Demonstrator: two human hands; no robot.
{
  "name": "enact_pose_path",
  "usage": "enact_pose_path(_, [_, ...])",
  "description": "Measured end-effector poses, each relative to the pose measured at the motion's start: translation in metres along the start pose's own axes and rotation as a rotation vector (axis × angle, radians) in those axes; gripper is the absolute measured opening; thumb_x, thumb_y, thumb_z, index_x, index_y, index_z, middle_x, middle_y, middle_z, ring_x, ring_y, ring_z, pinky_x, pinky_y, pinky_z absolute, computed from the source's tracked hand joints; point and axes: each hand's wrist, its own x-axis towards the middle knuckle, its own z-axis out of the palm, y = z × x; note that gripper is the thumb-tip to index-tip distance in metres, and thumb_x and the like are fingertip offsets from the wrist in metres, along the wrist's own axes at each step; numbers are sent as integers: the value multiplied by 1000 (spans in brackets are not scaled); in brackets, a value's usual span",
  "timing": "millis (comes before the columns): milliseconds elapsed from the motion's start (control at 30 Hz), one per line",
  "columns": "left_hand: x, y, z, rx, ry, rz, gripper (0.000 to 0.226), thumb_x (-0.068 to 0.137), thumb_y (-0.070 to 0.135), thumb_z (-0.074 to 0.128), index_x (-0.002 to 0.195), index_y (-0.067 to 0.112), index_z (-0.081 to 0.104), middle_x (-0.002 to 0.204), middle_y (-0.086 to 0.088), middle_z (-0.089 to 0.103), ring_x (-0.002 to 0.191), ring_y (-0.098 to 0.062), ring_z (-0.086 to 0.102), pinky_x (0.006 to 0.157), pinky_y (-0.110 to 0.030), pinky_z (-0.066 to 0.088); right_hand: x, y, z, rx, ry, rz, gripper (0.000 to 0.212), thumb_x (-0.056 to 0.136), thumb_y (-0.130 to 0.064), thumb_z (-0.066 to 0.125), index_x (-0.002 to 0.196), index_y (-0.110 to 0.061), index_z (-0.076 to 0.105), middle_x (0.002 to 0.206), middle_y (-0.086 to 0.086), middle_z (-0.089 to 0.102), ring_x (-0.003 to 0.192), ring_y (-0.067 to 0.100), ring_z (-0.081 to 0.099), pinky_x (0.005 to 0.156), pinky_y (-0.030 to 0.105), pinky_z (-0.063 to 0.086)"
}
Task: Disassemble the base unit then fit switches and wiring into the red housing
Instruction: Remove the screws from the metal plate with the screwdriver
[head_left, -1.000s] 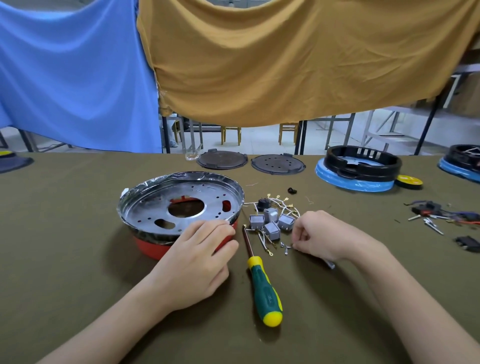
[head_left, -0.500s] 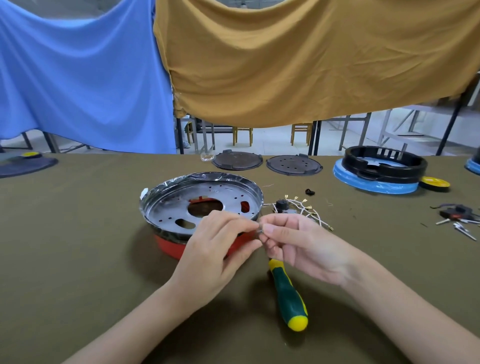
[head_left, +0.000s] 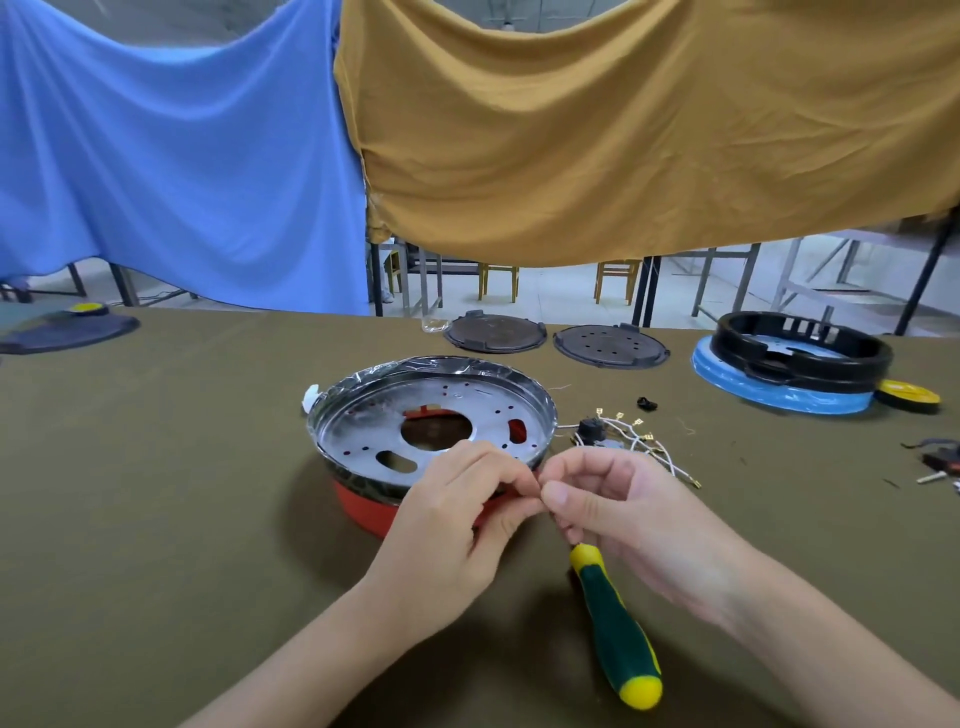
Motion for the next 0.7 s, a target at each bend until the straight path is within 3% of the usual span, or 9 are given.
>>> enact_pose_path(133, [0,1,0,169,49,63,13,94,22,60,89,14,68,88,9,61,82,-7,52,75,-29,43,0,-8,1,-214,37,-47,10,79,-24,76,81,-14,72,72,1,68,63,13,60,62,19,50])
enact_pose_path(300, [2,-4,-4,223,85,78,14,95,25,62,91,15,70,91,9,64,83,-9,55,78,-24,41,10,-23,-8,-237,-21,-13,5,87,-14,70,82,-11,71,78,7,70,69,15,61,66,20,51])
enact_pose_path(433, [2,-10,-4,200,45,-17,12,93,22,57,92,16,68,90,8,63,82,-11,56,71,-32,48,30,-26,-3,-240,-113,54,5,88,-9,69,84,-10,69,82,9,69,73,13,62,68,20,52])
enact_pose_path(600, [0,-21,-21,279,73,-127,16,91,30,58,92,18,69,90,12,65,83,-9,58,77,-25,43,34,-37,-27,-66,119,63,10,79,-9,71,85,-2,67,75,10,66,62,12,59,61,18,53])
enact_pose_path(700, [0,-28,-32,276,-45,-186,27,91,46,53,90,23,68,91,16,62,83,-7,56,77,-30,44,27,-33,-35,-268,129,86,8,82,-11,73,84,-4,70,75,10,69,64,13,60,61,18,52])
